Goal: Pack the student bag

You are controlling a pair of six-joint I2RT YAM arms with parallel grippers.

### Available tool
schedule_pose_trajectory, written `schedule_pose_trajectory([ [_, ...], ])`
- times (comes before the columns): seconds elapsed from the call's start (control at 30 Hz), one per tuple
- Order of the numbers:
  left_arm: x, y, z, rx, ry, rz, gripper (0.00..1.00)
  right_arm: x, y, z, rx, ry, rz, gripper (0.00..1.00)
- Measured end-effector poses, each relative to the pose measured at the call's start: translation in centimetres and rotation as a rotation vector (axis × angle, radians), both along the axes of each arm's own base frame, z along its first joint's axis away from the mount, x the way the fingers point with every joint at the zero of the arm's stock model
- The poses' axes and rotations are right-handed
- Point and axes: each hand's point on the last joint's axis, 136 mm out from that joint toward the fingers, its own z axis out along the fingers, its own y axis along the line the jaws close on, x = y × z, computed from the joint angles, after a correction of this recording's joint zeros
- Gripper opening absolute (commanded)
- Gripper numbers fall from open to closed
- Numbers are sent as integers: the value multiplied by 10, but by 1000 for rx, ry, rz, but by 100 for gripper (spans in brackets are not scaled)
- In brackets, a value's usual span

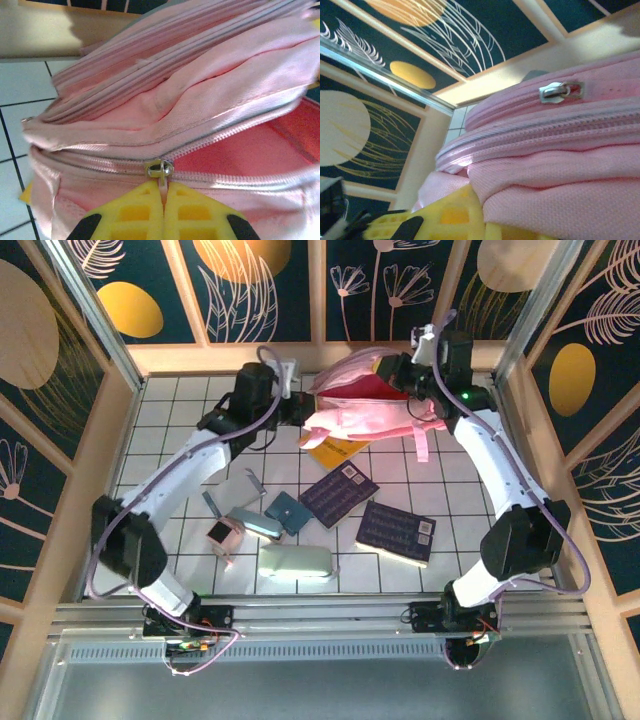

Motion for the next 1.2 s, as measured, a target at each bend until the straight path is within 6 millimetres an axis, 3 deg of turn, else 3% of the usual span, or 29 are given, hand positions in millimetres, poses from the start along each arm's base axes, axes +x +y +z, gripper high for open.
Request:
schedule_pose_trajectory([
  [0.03,-9,1,2,-21,-8,-7,0,-2,-1,-6,-8,9,-3,14],
  [0.13,-25,-12,-8,-47,-1,-49,0,-1,-13,-25,-60,62,-67,59],
  [0.27,-37,-44,-44,-52,61,-109,0,-1,-40,-60,-138,179,-194,76],
  [0.37,-41,-65,-76,-56,133,-139,0,-10,-55,-80,-189,254,-266,77],
  [0.43,-43,-76,-93,-56,175,-156,0,-22,-62,-81,-205,279,-301,71],
  [0.53,-46,-89,-113,-52,222,-177,0,-46,-71,-62,-205,251,-329,57],
  [0.63,-44,-101,-122,-56,251,-193,0,-73,-78,-35,-170,203,-334,49],
  [0.67,-42,-104,-122,-61,252,-196,0,-79,-79,-27,-150,190,-334,48],
  [0.77,-35,-111,-113,-83,240,-201,0,-96,-78,-19,-70,192,-324,60],
  [0.83,-34,-116,-106,-95,228,-207,0,-105,-73,-31,-5,245,-312,64],
  [1.03,-36,-129,-91,-110,199,-227,0,-120,-54,-104,183,550,-324,66],
  [1.2,-43,-135,-94,-90,196,-240,0,-109,-44,-109,304,619,-332,63],
])
